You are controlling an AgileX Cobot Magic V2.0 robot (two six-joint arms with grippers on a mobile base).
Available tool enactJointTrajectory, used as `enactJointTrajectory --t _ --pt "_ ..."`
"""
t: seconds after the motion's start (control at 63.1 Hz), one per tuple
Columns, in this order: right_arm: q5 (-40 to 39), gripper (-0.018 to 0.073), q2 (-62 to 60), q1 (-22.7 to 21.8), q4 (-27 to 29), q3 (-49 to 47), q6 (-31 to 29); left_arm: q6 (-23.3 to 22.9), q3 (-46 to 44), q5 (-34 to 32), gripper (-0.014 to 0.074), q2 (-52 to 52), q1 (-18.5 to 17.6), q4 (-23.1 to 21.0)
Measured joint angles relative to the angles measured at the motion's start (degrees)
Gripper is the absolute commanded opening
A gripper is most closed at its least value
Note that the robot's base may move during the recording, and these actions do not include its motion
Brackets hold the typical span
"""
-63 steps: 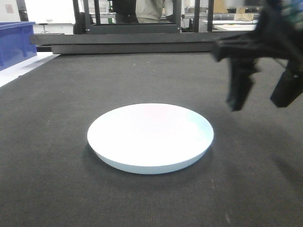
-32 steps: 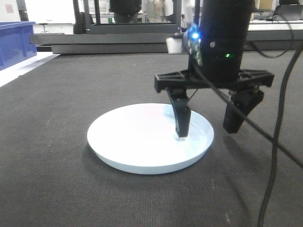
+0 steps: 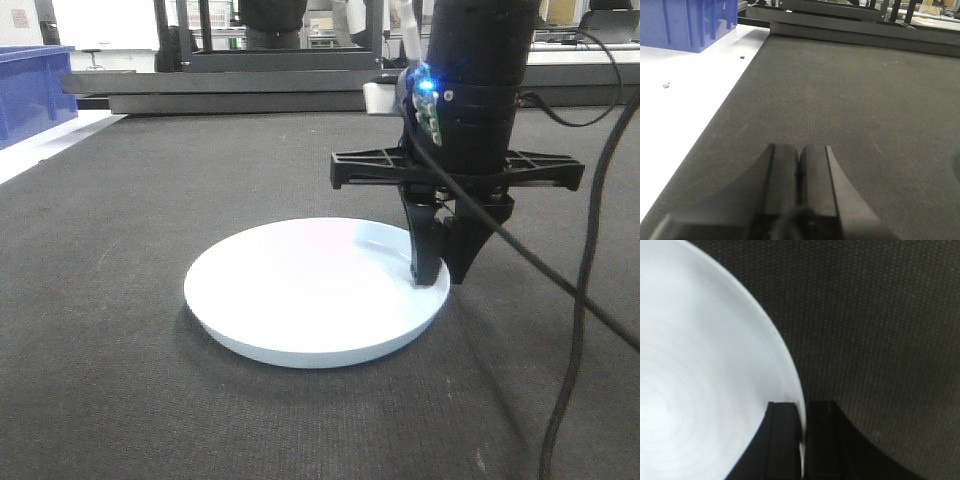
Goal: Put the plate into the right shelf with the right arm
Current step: 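Lower the right gripper onto the white plate's rim, then close the right gripper on the rim and lift the plate upright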
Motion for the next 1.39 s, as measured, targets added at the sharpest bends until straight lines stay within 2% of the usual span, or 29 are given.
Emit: enactJointTrajectory --t 0.143,0.222,0.443,0.57,0.665,0.776,0.871,0.998,1.108,1.283,1.394 --pt "0.0 0.0064 -3.8 -1.1 -1.0 1.0 -0.6 0.0 0.0 0.0 -0.0128 0.0 0.0 0.0" --pt "-2.8 0.0064 -8.6 -2.1 -2.0 3.6 -2.2 0.0 0.0 0.0 -0.0128 0.0 0.0 0.0" --pt "-23.2 0.0064 -27.8 -8.5 -2.5 21.5 -11.7 0.0 0.0 0.0 -0.0128 0.0 0.0 0.0" --pt "-35.7 0.0064 -38.9 -13.9 3.0 33.3 -19.2 0.0 0.0 0.0 -0.0128 0.0 0.0 0.0" --pt "-44.4 0.0064 -46.9 -17.8 4.9 41.0 -23.9 0.0 0.0 0.0 -0.0128 0.0 0.0 0.0" --pt "-54.0 0.0064 -57.4 -21.7 5.4 49.6 -26.7 0.0 0.0 0.0 -0.0128 0.0 0.0 0.0" --pt "-59.9 0.0064 -65.4 -23.4 5.4 55.6 -26.7 0.0 0.0 0.0 -0.0128 0.0 0.0 0.0" --pt "-60.9 0.0064 -77.8 -23.9 5.5 60.6 -27.3 0.0 0.0 0.0 -0.0128 0.0 0.0 0.0" --pt "-56.2 0.0064 -86.2 -23.9 5.6 61.2 -27.4 0.0 0.0 0.0 -0.0128 0.0 0.0 0.0" --pt "-50.1 0.0064 -93.4 -23.9 5.6 61.5 -27.4 0.0 0.0 0.0 -0.0128 0.0 0.0 0.0" --pt "-48.9 0.0064 -94.8 -23.9 5.6 61.5 -27.4 0.0 0.0 0.0 -0.0128 0.0 0.0 0.0"
